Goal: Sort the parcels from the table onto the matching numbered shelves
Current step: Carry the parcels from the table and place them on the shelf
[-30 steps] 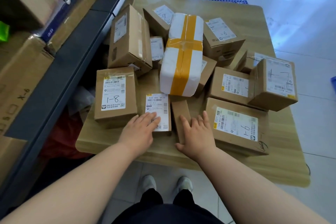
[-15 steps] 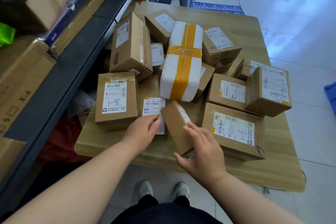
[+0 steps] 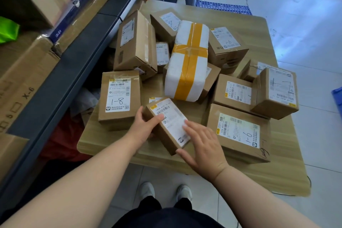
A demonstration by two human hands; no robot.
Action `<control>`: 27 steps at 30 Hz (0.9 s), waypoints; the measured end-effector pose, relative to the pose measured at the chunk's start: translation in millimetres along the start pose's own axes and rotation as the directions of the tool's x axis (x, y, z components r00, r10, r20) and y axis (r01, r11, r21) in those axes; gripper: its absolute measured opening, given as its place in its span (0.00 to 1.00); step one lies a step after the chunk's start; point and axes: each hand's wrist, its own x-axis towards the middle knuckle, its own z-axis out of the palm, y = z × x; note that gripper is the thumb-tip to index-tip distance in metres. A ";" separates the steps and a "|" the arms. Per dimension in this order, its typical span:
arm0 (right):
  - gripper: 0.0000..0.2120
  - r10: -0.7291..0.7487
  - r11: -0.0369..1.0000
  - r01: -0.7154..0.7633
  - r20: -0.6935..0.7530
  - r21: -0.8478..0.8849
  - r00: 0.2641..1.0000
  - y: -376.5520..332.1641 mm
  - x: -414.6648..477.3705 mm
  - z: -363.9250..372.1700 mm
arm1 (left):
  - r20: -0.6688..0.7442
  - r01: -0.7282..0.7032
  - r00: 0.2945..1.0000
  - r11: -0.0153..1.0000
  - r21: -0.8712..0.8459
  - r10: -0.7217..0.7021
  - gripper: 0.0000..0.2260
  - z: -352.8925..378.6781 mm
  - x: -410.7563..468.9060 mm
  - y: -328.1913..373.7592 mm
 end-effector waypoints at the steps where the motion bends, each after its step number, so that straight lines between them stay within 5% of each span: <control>1: 0.32 0.118 0.991 -0.121 0.048 0.064 0.992 -0.6 4.2 -5.0 | -0.002 0.000 1.000 1.000 -0.018 0.000 0.40 -3.1 0.8 2.1; 4: 0.37 0.353 0.831 -0.460 0.343 0.312 0.871 -1.6 13.8 -9.4 | 0.019 0.000 1.000 0.999 -0.045 0.001 0.33 -9.5 2.7 5.0; 6: 0.37 0.464 0.559 -0.663 0.475 0.497 0.748 -2.2 21.0 -9.0 | 0.057 0.007 0.998 0.999 -0.048 -0.005 0.28 -9.4 2.3 6.0; 8: 0.34 0.472 0.255 -0.774 0.624 0.580 0.623 -1.6 25.4 -7.6 | 0.103 0.021 0.995 0.998 -0.053 -0.015 0.26 -7.2 3.4 5.9; 11: 0.22 0.376 0.015 -0.833 0.769 0.553 0.517 1.3 22.3 -10.7 | 0.139 -0.002 0.990 0.997 0.072 -0.008 0.26 -4.1 5.0 5.0; 15: 0.19 0.349 -0.071 -0.810 0.775 0.582 0.527 8.7 12.8 -17.7 | 0.070 -0.179 0.984 0.865 0.469 0.166 0.23 1.3 5.2 5.8; 19: 0.20 0.354 -0.070 -0.798 0.763 0.599 0.542 19.8 -1.0 -24.2 | 0.143 -0.248 0.917 0.252 0.935 0.372 0.21 0.5 3.3 0.6; 22: 0.19 0.324 -0.073 -0.808 0.780 0.585 0.536 26.0 -12.4 -27.2 | 0.278 -0.271 0.936 -0.061 0.961 0.216 0.24 -1.0 0.6 -10.6; 27: 0.17 0.361 -0.050 -0.784 0.743 0.619 0.564 21.8 -14.3 -23.7 | 0.316 -0.302 0.923 -0.097 0.948 0.220 0.25 -11.9 -7.8 -32.1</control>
